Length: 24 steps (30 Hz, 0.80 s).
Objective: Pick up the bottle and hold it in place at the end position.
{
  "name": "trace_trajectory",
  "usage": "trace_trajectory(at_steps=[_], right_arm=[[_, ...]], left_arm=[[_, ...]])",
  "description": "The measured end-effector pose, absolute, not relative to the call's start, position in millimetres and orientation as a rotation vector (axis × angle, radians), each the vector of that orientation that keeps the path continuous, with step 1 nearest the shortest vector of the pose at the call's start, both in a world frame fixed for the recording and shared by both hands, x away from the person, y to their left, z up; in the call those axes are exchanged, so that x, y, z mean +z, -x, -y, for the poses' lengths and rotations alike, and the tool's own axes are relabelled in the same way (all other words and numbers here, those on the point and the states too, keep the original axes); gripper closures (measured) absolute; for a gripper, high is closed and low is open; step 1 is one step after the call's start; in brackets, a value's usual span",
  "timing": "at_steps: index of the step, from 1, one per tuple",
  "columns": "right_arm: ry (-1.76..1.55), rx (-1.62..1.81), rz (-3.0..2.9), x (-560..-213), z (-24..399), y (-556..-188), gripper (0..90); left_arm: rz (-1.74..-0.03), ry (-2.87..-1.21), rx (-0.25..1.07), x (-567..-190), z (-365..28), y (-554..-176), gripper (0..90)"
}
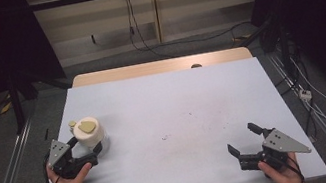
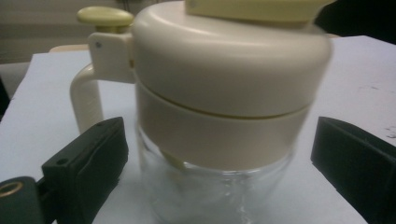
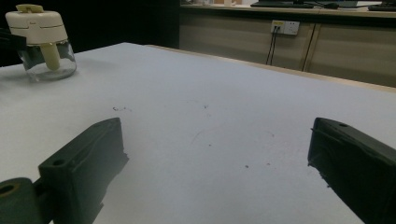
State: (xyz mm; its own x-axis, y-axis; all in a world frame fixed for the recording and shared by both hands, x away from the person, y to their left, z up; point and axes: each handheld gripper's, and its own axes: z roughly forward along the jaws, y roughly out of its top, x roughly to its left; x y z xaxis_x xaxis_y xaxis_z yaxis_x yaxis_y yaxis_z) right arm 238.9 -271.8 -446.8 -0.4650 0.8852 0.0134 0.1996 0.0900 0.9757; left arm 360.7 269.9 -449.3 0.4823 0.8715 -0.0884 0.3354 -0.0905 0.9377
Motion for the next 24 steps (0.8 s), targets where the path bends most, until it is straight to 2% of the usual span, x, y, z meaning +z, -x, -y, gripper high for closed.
trace_trajectory(at_steps=[24], right_arm=[[-1.096,1.414,-1.736,-448,273,-240,4.0]], left_arm=[[-1.05,-1.623,0.606,-451,-257,-386,2.8]])
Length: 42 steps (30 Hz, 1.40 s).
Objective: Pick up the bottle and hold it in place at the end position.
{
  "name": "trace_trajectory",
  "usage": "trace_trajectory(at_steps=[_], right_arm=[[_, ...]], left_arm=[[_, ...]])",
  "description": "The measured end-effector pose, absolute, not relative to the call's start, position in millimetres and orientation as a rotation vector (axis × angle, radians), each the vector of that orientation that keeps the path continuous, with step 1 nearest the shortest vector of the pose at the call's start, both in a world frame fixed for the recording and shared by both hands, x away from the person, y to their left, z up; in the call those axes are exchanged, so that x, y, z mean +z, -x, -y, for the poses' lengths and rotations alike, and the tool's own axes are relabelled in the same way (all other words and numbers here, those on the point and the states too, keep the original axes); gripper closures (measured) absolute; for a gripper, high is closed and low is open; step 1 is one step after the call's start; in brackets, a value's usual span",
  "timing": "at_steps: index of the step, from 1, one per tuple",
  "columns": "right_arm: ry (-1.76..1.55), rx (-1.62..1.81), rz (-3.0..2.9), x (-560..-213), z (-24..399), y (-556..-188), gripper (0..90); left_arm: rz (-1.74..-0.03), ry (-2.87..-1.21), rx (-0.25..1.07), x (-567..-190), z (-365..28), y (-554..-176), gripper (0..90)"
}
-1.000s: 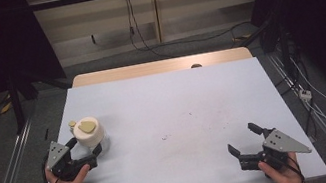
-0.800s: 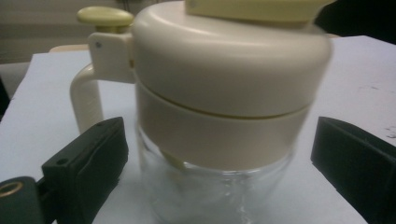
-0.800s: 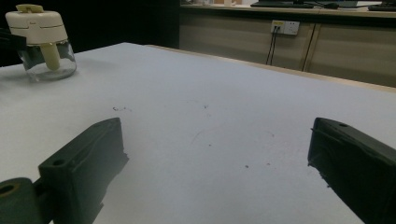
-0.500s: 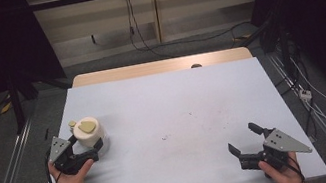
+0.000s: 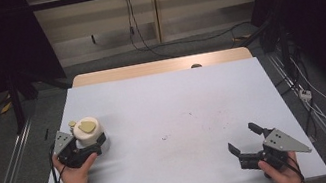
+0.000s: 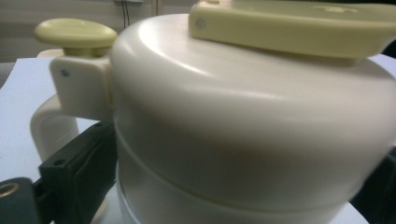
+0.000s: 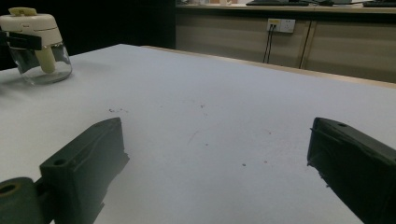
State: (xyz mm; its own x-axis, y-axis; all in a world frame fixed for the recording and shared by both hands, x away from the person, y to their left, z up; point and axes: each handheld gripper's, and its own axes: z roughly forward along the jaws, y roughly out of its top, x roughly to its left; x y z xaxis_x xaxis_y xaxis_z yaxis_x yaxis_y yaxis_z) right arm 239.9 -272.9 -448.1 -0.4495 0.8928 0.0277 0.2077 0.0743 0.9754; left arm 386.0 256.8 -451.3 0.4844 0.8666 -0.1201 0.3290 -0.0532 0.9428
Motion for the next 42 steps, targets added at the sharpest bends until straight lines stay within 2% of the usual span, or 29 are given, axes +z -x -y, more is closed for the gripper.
trace_trajectory(at_steps=[42], right_arm=[[-1.073,1.431,-1.743,-447,270,-242,4.4]], left_arm=[[-1.048,-1.634,0.706,-450,-243,-392,6.3]])
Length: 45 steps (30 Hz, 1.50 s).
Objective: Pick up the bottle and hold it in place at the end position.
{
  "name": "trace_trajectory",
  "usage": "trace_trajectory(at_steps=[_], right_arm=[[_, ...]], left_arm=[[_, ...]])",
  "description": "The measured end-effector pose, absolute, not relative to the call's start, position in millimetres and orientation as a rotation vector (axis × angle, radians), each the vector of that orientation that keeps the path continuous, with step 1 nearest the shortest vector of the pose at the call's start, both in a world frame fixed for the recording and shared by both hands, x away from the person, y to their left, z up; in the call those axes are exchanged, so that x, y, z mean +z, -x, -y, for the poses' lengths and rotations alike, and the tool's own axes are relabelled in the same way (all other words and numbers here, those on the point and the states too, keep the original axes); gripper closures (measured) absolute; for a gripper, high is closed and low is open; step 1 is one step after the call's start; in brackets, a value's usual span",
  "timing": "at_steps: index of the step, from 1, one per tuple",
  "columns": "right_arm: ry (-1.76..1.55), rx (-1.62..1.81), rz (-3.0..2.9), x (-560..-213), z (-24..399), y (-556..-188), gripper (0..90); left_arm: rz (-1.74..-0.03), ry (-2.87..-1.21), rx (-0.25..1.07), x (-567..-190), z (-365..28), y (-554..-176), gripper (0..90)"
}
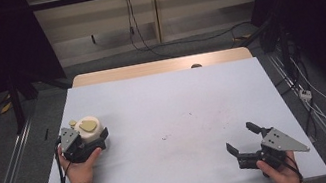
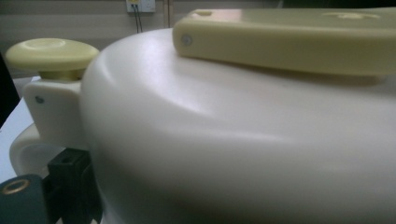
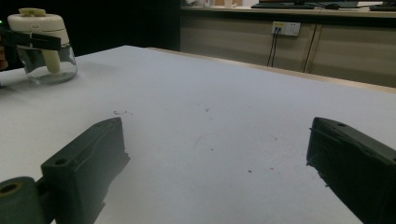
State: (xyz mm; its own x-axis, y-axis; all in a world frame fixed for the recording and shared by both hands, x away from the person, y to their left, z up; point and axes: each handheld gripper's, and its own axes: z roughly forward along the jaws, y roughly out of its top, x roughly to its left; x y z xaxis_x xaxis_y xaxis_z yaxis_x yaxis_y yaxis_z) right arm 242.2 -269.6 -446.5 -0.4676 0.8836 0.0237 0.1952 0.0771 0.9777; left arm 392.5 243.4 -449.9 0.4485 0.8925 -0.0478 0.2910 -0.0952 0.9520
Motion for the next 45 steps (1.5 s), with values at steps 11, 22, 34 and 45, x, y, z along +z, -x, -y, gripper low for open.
trace_trajectory(at_steps=[11,22,34,45], right_arm=[[-1.074,1.444,-1.733,-446,270,-244,4.4],[-1.073,1.446,-1.722,-446,270,-245,4.5],[-1.077,1.452,-1.713,-445,270,-246,4.5],[-1.076,1.466,-1.706,-444,268,-249,4.6]], left_arm=[[-1.009,-1.609,0.672,-437,-234,-390,6.4],[-0.96,-1.626,0.607,-427,-213,-398,6.4],[-0.916,-1.681,0.567,-426,-189,-406,6.4],[-0.881,-1.686,0.526,-420,-161,-412,6.4]])
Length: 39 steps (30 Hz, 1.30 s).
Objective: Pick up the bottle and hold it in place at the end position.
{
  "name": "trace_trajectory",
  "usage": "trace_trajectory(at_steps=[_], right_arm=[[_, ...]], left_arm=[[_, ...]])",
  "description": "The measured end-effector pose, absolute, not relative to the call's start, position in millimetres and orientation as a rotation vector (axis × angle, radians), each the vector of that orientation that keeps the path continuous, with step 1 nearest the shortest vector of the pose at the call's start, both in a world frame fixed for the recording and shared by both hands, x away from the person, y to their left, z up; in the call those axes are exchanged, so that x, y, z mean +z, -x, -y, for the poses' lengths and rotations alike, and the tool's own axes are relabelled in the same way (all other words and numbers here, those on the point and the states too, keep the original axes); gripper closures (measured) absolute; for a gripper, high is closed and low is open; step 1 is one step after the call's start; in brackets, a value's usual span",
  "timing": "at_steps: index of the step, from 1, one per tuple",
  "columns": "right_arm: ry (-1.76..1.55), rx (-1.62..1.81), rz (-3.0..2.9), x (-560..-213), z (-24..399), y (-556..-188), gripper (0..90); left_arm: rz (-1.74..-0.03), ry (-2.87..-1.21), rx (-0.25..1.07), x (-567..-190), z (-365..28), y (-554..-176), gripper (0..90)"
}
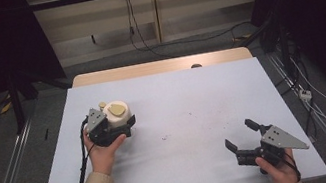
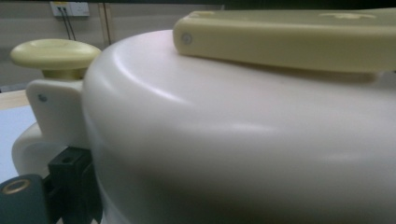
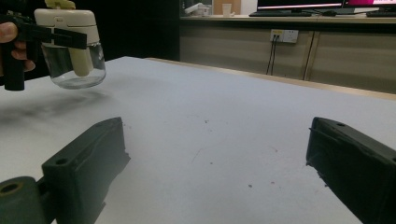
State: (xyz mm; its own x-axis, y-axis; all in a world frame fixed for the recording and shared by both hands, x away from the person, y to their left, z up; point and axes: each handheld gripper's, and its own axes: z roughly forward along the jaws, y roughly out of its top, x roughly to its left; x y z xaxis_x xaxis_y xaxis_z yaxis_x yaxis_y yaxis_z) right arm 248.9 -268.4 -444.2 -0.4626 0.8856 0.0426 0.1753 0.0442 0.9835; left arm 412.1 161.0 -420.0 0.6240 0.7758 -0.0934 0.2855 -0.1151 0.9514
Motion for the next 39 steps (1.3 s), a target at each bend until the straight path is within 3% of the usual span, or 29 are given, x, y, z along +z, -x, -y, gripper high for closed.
trace_trajectory(at_steps=[39], right_arm=[[-1.059,1.486,-1.719,-445,265,-254,4.7]], left_arm=[[-0.786,-1.71,0.462,-416,-101,-437,6.4]])
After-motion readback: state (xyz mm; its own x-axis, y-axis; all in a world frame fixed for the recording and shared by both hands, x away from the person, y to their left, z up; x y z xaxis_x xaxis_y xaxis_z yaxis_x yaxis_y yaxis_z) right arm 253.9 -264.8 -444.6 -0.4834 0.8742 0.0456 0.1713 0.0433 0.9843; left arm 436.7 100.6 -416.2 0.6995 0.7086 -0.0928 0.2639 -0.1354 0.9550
